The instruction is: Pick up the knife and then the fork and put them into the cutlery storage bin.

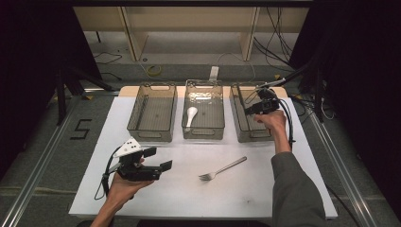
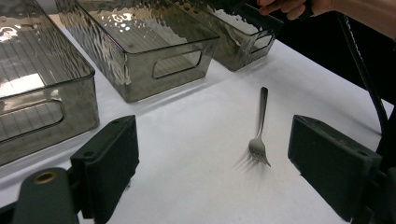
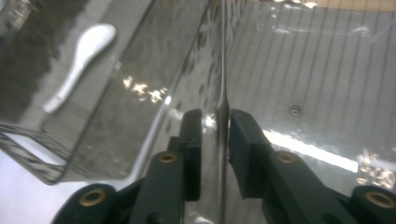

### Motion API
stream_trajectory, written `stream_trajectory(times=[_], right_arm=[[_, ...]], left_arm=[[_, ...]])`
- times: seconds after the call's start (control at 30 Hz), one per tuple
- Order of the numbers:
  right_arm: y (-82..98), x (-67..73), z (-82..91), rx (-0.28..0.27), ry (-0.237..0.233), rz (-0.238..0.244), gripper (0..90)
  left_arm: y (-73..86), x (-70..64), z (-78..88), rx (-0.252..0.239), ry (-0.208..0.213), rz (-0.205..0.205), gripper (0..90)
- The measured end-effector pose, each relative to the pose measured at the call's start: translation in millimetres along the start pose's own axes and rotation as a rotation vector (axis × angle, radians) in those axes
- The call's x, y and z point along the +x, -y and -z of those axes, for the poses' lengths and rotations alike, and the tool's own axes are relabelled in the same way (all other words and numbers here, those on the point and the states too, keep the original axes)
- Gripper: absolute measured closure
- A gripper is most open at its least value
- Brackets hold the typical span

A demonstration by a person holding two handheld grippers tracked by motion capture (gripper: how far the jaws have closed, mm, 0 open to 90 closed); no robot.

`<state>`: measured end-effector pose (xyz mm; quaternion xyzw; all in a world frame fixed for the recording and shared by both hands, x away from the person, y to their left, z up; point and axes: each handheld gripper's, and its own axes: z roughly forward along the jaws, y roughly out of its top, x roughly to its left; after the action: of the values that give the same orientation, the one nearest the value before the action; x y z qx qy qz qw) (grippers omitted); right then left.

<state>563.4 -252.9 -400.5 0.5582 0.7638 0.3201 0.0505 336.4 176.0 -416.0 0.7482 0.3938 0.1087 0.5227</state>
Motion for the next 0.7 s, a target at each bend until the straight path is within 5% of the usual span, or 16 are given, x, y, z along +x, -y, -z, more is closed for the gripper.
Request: stream_trajectory(times=[0.33, 0.7], right_arm=[[-0.7, 6.5, 11.4, 0.011, -0.036, 0.052, 58.2], [5.6, 44.3, 29.6, 0.016, -0.086, 0.243, 43.6]], left_arm=[[0.0, -0.1, -0.4, 0.001, -0.002, -0.001, 15.6], [0.4, -0.5, -0.5, 0.003, -0.006, -0.001, 15.6]])
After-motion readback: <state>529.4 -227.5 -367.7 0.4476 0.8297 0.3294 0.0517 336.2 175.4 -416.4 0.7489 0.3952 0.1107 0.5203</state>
